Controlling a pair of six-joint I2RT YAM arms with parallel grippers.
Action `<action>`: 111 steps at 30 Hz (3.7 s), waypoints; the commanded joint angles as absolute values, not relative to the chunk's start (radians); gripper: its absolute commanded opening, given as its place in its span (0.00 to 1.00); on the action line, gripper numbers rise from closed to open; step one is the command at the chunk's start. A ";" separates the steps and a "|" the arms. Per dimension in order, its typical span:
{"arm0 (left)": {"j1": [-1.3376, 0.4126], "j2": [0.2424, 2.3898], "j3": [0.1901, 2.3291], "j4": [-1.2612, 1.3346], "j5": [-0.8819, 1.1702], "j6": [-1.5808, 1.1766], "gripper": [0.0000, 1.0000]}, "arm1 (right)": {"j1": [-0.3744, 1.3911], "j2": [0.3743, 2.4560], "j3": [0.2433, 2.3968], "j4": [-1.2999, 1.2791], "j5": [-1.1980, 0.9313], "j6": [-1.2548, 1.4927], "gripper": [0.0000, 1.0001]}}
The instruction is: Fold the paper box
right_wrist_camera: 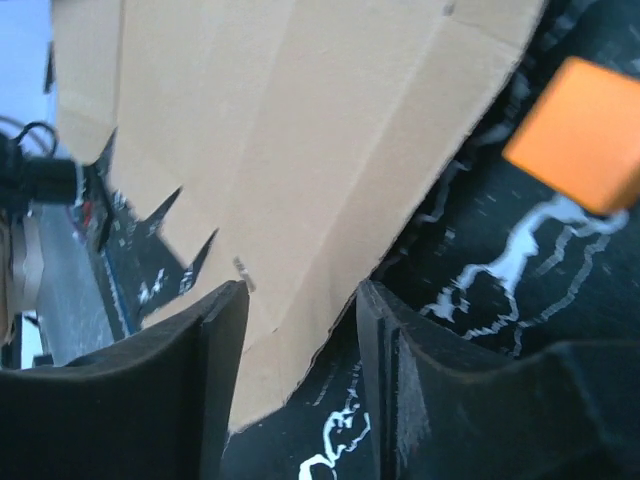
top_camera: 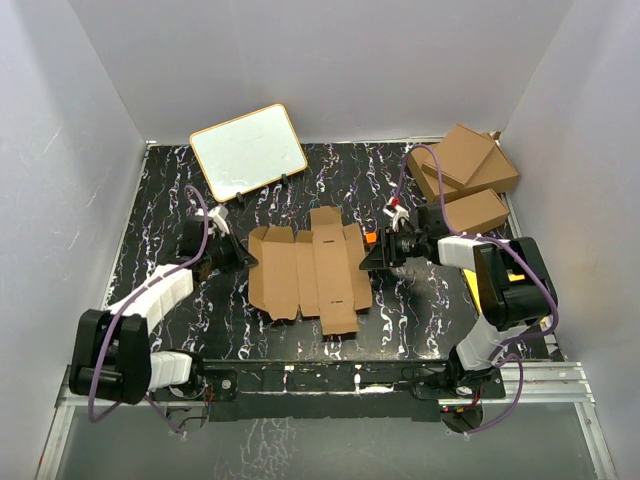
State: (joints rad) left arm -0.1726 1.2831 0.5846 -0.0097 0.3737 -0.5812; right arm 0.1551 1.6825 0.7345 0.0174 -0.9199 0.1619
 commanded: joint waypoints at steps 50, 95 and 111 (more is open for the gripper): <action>-0.181 1.035 1.032 -0.085 1.002 0.352 0.00 | 0.368 1.740 1.993 -1.166 -0.930 -0.960 0.61; -0.179 1.030 0.960 0.000 0.986 0.294 0.00 | 0.432 1.714 1.896 -1.121 -0.940 -0.945 0.08; -0.146 0.967 0.830 0.083 0.954 0.239 0.00 | 0.006 1.598 1.842 -0.868 -1.270 -0.491 0.77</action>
